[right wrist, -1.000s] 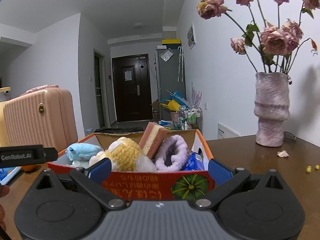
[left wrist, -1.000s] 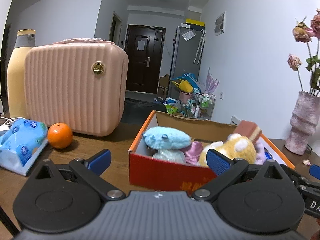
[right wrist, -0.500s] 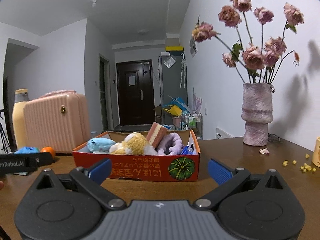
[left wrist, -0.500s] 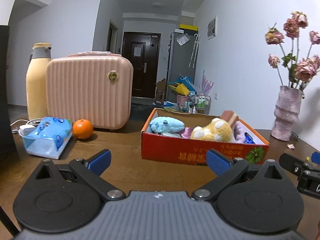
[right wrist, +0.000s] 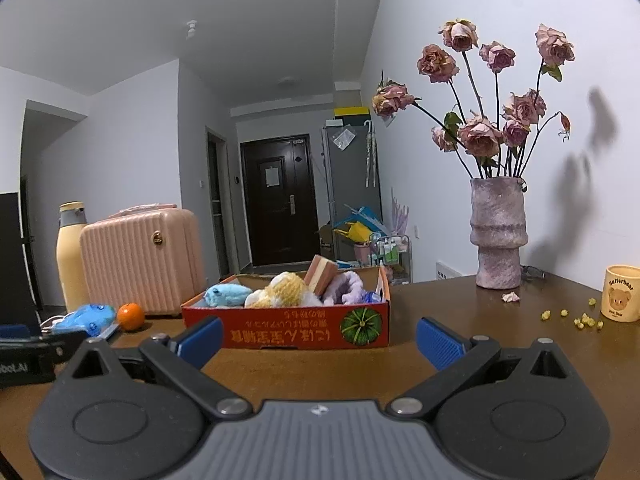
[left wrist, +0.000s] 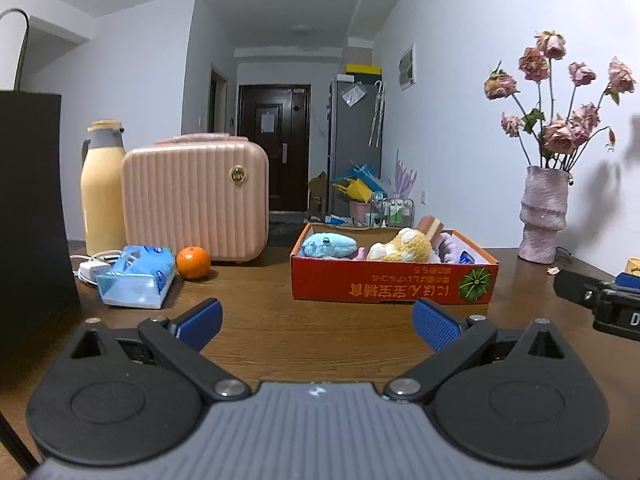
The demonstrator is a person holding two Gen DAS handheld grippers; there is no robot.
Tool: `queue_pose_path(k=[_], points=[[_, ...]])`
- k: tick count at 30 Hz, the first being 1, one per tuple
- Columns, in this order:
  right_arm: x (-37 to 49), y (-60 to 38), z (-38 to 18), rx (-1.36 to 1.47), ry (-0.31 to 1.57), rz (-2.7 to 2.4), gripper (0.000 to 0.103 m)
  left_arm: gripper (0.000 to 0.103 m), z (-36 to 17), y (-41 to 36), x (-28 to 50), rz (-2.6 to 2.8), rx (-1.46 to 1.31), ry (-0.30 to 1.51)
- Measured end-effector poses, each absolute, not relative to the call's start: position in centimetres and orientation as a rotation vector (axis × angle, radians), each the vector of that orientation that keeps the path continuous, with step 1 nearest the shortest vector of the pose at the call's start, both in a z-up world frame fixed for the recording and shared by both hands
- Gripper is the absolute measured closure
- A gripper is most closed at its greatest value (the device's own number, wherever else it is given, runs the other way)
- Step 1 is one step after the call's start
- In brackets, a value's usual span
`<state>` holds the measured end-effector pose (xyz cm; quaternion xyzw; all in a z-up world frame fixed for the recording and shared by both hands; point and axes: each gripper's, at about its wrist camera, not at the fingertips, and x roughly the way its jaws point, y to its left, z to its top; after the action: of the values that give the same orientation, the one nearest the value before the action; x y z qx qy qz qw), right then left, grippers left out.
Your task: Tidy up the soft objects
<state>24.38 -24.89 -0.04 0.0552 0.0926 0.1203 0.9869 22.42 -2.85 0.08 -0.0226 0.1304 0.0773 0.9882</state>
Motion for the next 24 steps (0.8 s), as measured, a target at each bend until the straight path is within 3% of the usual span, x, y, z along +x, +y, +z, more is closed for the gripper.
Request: queue_pose_path(k=[24], points=[[22.2,-24.4,-0.2,0.064,0.164,0.281,0.000,0.000,0.3,-4.2,20.0,0.103,0.008,0.242]])
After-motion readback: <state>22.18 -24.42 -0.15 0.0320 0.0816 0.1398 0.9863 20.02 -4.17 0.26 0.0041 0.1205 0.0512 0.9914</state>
